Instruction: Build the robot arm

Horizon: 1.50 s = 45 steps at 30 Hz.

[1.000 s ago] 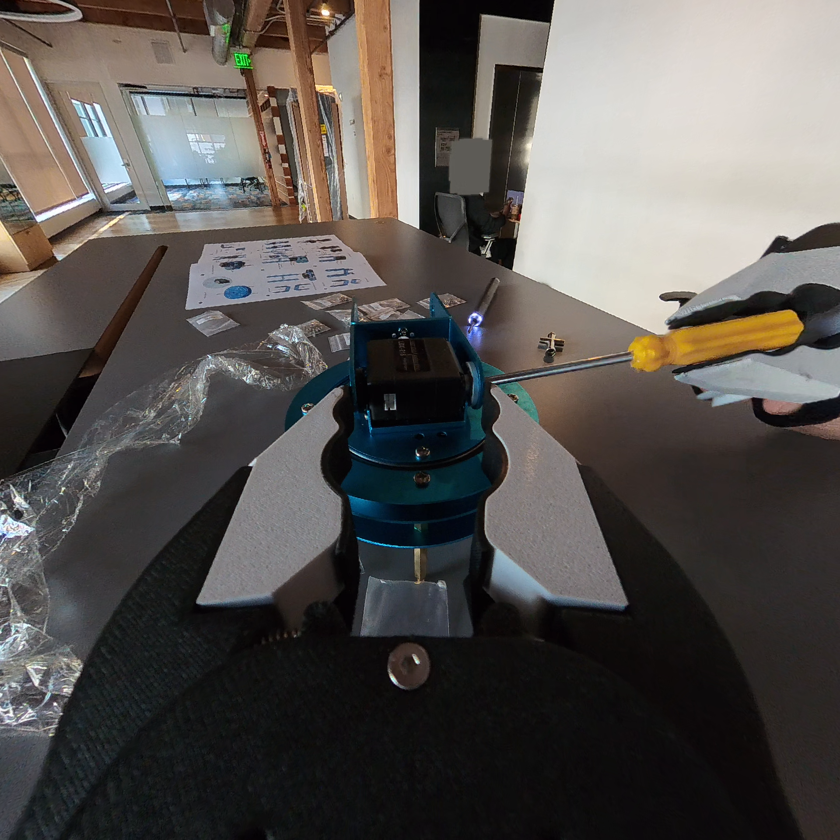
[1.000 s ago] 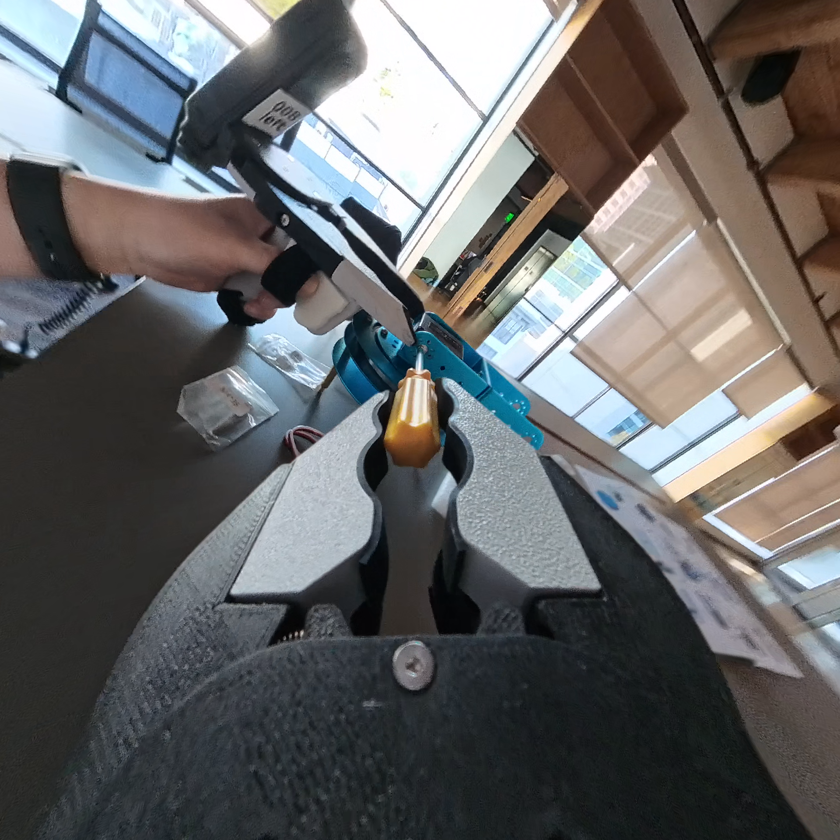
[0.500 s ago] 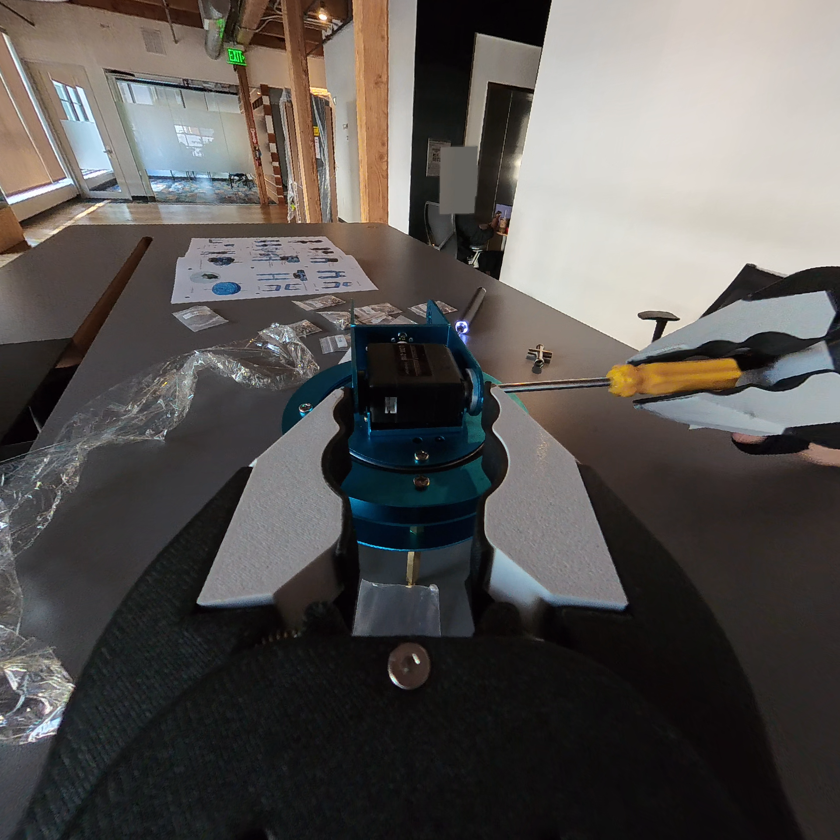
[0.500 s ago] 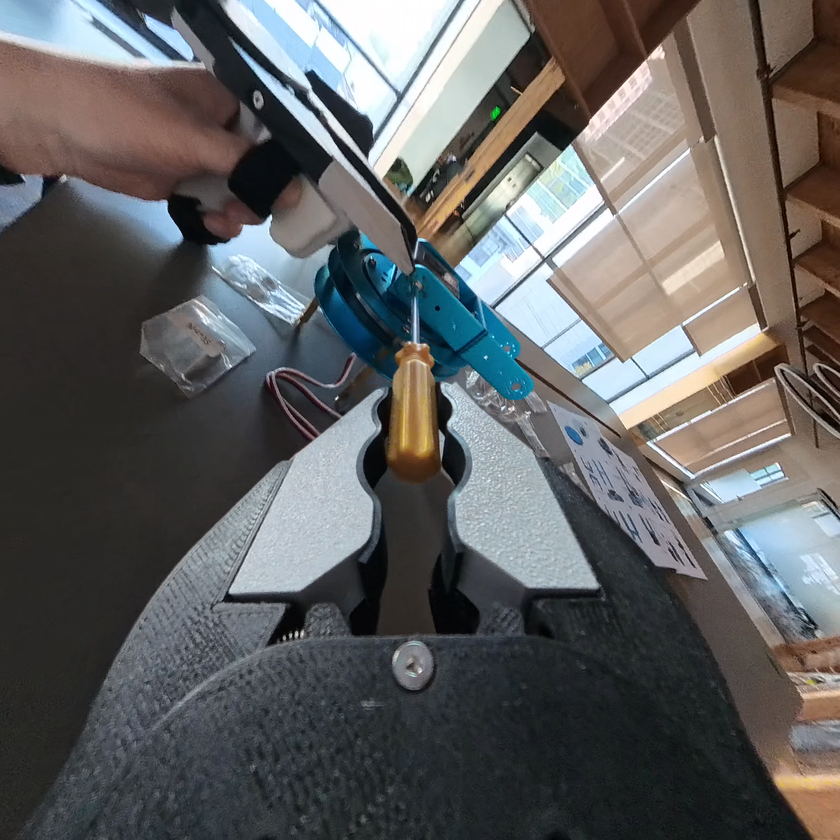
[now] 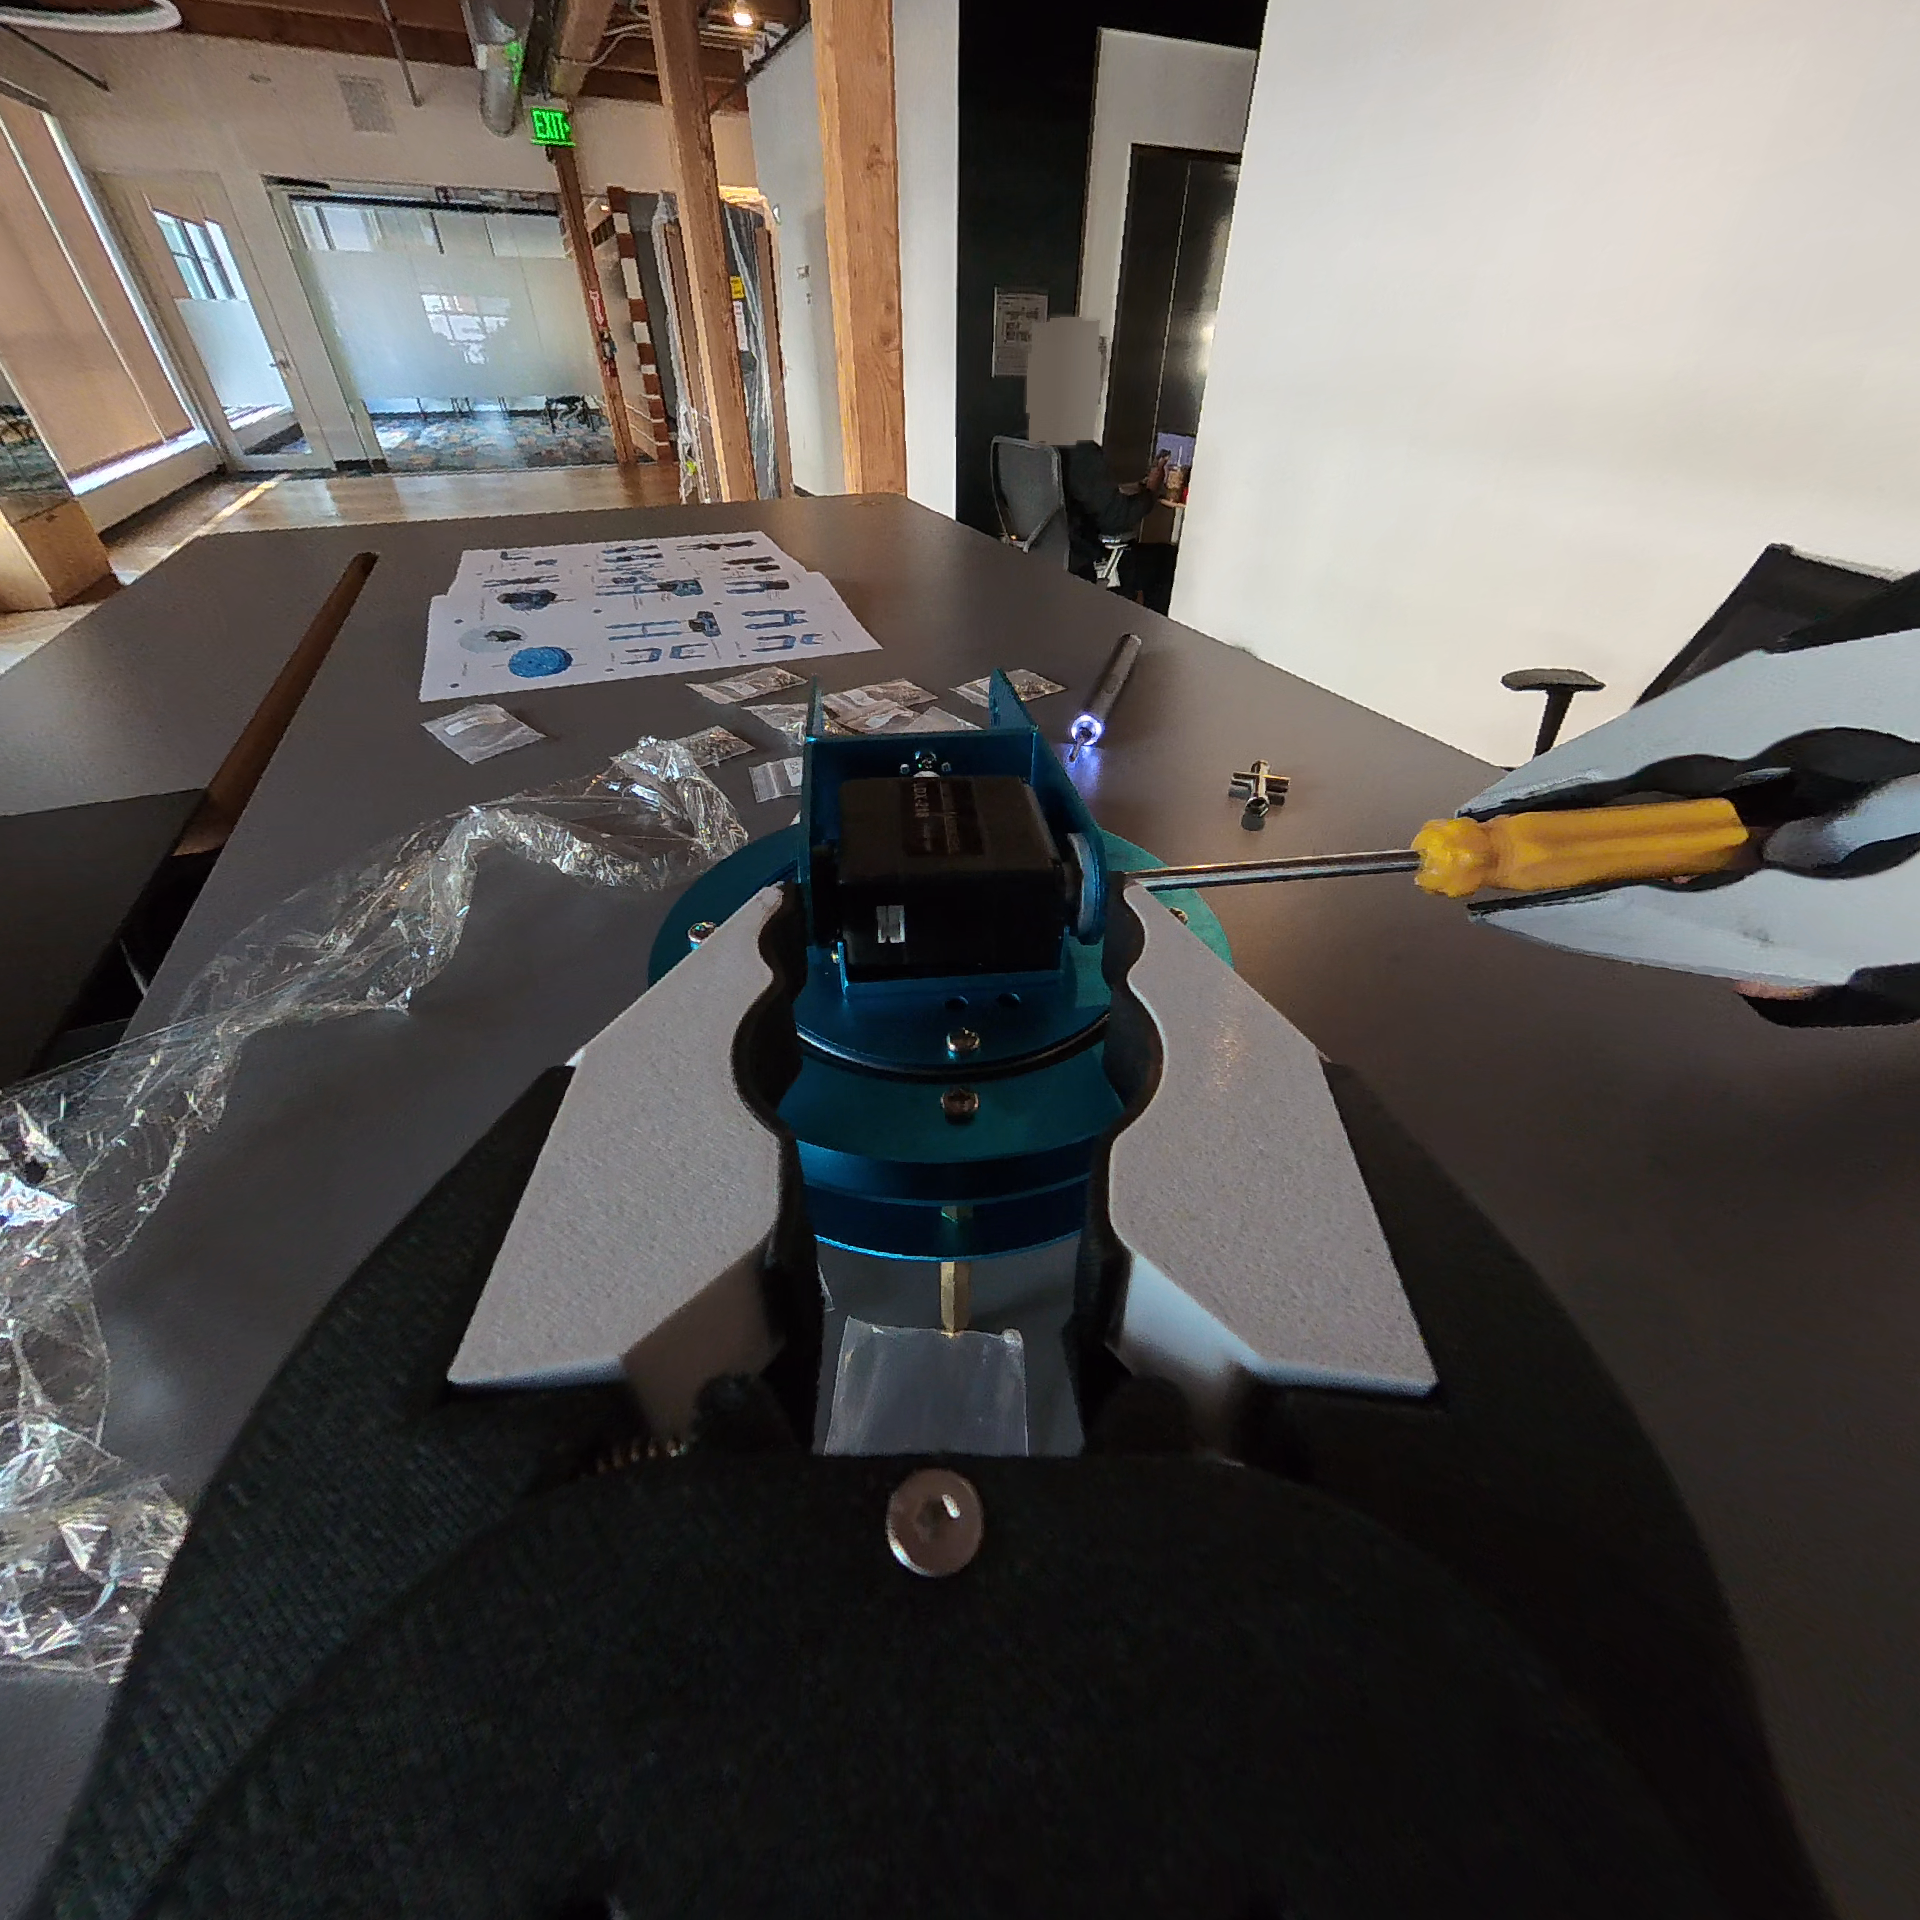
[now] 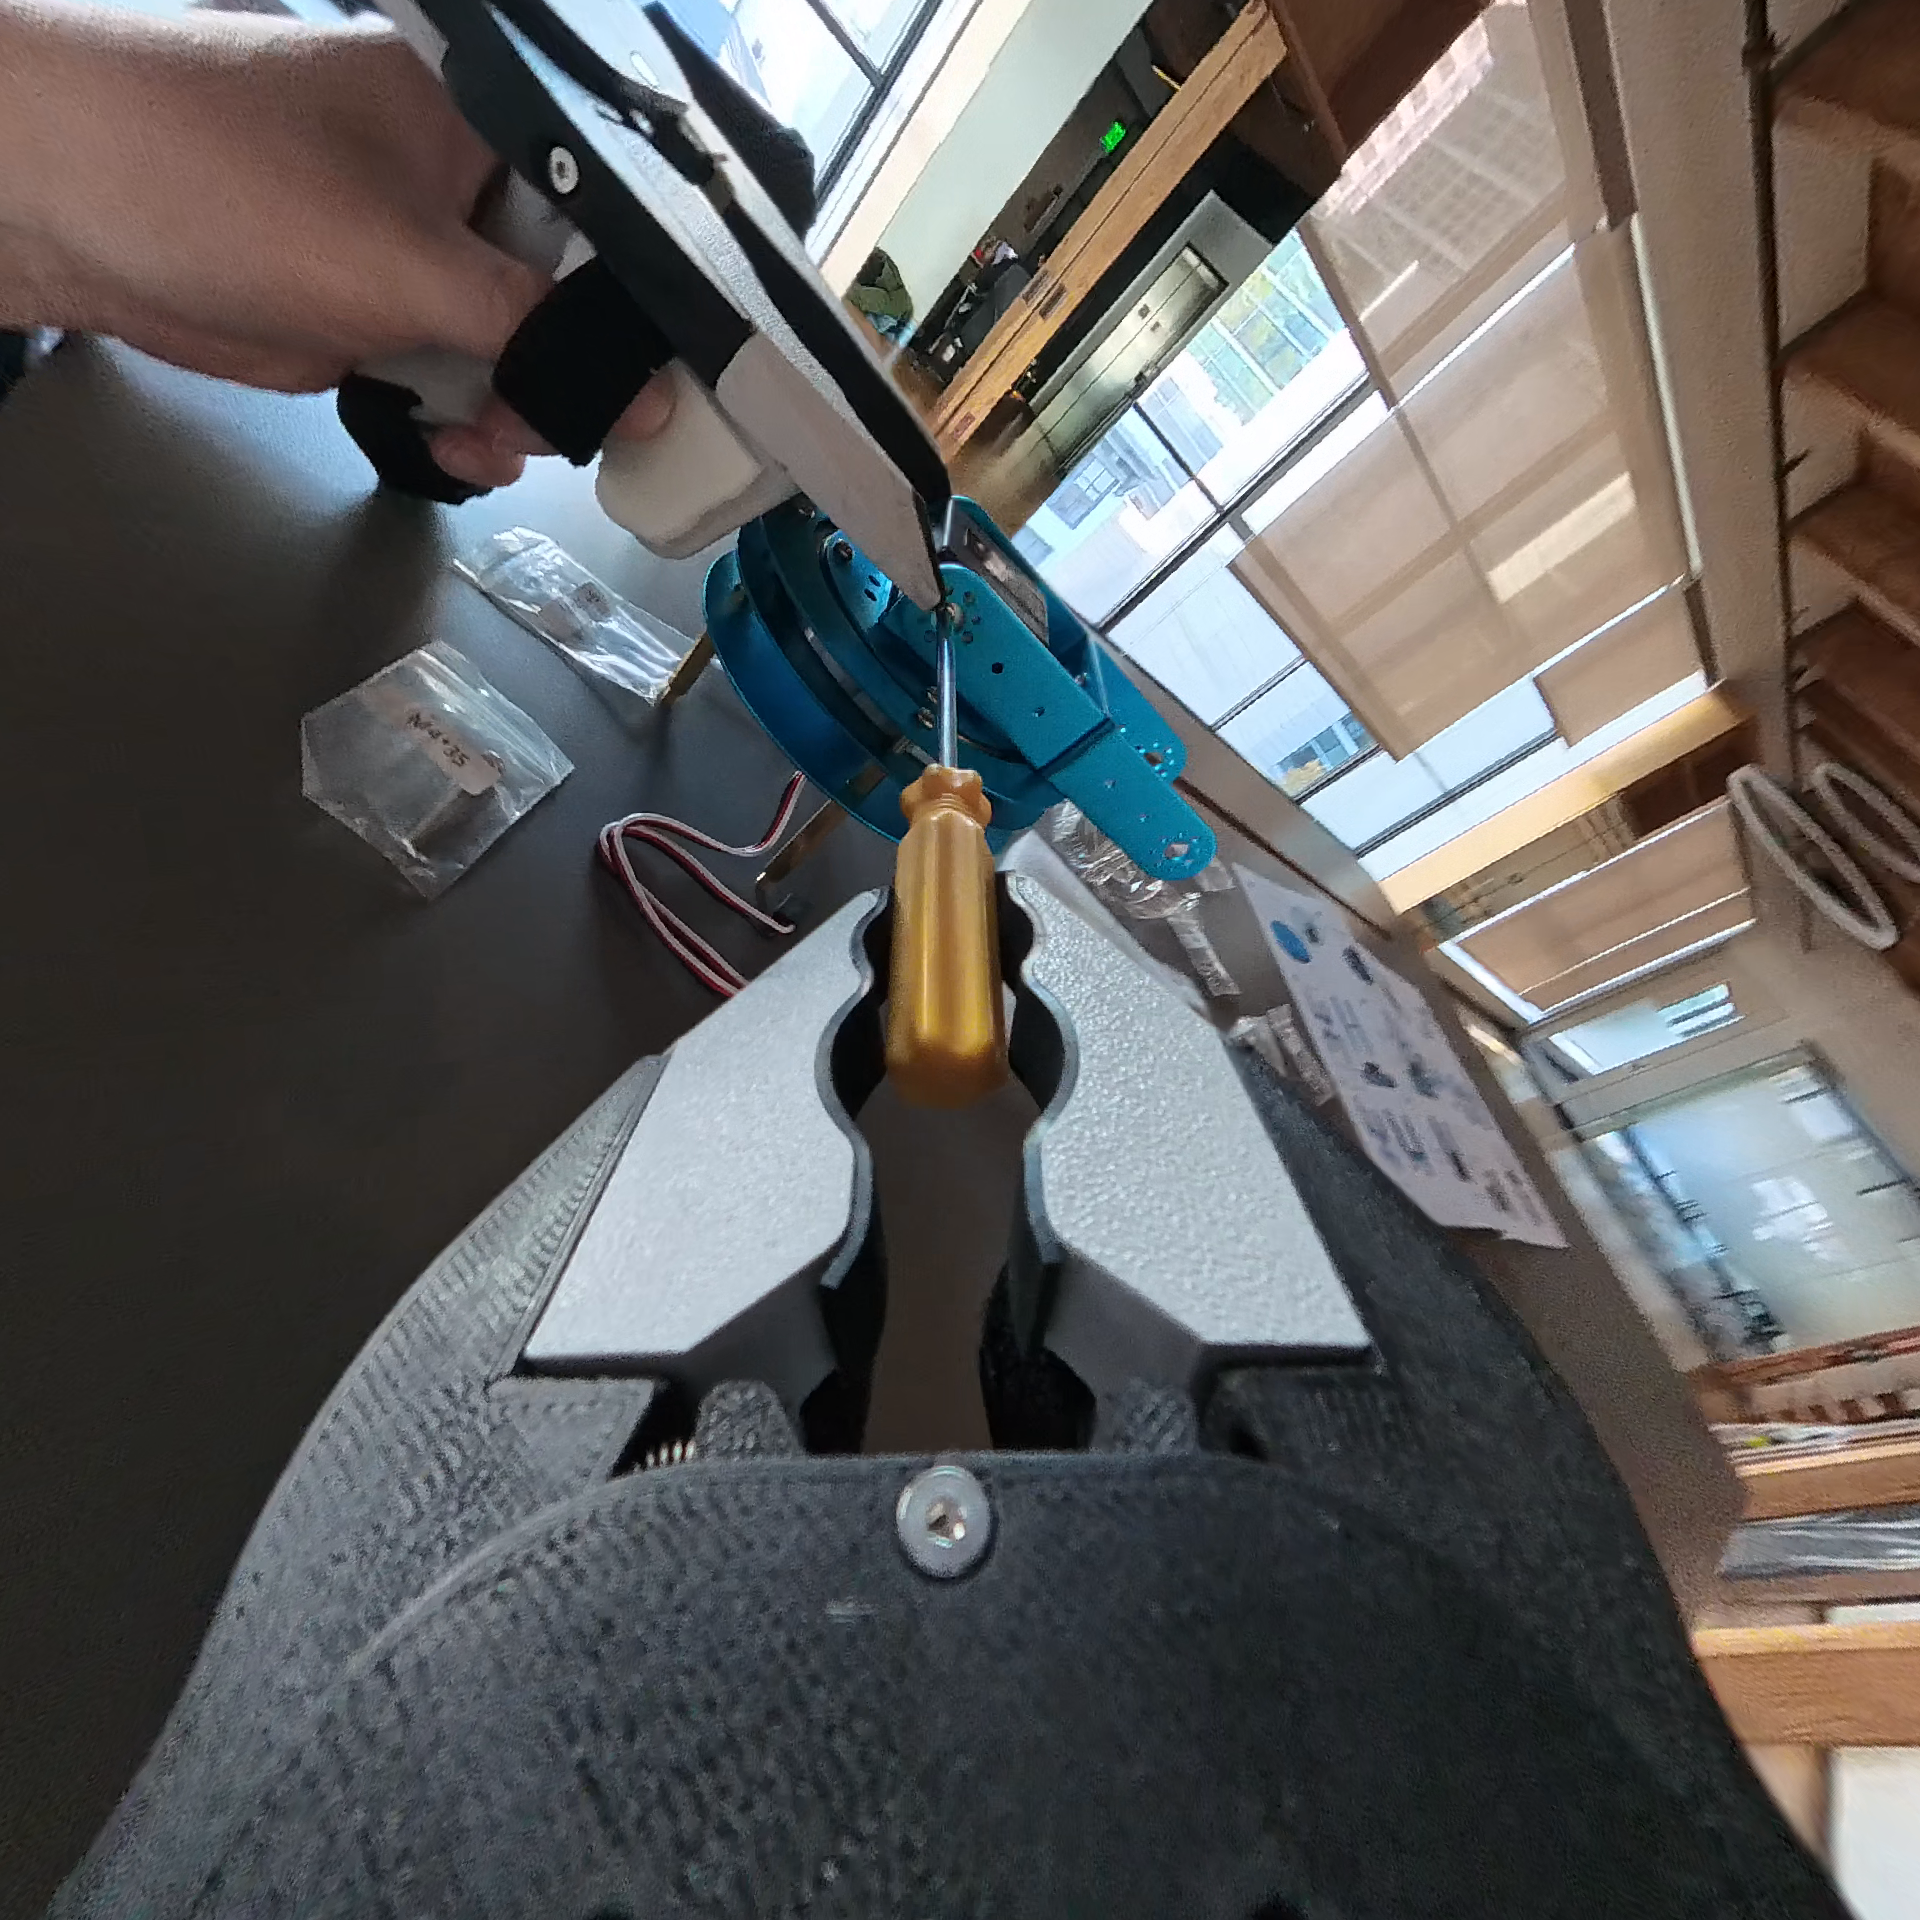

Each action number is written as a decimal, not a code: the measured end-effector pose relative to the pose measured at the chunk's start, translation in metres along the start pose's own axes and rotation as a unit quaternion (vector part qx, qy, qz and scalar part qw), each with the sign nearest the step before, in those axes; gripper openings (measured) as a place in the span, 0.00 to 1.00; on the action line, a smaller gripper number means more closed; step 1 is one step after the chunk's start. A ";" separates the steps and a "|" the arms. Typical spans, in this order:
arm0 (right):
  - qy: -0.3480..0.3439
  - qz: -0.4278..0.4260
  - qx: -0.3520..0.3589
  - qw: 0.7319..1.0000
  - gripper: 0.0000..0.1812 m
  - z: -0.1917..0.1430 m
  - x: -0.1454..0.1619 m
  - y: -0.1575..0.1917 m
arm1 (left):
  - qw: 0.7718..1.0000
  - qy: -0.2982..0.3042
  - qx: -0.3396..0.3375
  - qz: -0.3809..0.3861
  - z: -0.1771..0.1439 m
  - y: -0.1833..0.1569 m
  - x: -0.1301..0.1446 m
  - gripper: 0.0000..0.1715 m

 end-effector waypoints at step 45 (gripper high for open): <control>0.038 0.054 0.001 0.998 0.10 0.000 -0.003 0.004 | 1.000 0.002 0.008 -0.005 -0.001 0.002 0.000 0.33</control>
Point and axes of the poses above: each gripper's, where its closed fingertips meet, z out along the fingers, x out of its underside, y = z × x across the jaws, the point moved 9 cm from there along -z, back along the fingers, and after that the axes turned 3 degrees about x, right-handed, at the moved point
